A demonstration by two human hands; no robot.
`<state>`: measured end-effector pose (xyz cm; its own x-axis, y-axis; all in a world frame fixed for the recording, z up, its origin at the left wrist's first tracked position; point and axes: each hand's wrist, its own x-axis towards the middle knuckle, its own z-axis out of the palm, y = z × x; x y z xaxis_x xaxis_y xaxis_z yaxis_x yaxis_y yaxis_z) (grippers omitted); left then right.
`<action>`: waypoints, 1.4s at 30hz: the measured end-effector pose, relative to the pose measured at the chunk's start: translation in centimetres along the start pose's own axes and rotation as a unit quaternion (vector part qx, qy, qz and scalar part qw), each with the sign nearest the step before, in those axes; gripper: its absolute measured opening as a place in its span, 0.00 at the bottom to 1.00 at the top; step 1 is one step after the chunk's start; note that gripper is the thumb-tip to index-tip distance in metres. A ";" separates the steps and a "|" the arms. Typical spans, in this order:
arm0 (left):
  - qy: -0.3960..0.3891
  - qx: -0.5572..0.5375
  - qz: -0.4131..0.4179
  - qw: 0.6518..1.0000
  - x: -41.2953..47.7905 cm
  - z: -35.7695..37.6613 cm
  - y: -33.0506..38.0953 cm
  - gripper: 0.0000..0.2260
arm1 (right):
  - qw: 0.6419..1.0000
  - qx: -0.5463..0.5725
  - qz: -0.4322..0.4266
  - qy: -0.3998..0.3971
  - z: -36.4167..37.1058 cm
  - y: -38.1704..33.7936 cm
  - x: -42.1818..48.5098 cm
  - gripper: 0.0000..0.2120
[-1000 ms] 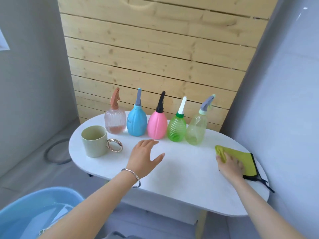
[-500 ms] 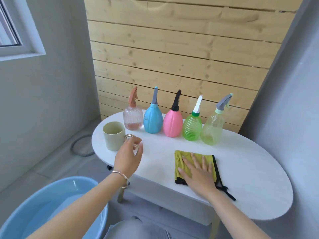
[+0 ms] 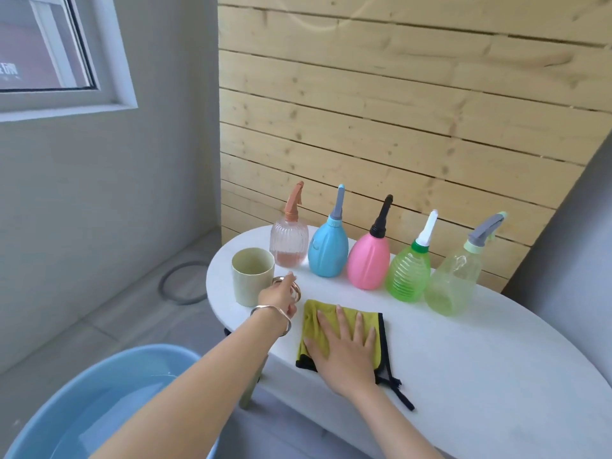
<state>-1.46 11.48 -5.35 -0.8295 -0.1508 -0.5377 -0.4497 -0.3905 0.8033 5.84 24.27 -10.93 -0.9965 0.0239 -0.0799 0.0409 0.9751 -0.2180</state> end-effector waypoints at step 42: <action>-0.071 0.102 0.030 0.992 -0.5 -4.5 1.6 0.11 | 0.999 -0.018 -0.002 -0.027 -1.5 2.3 1.8 0.27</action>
<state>-0.23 6.83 -4.98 -0.8883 -0.0327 -0.4581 -0.4445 -0.1903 0.8754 4.06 26.86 -10.11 -0.9912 0.0088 -0.1322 0.0332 0.9825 -0.1832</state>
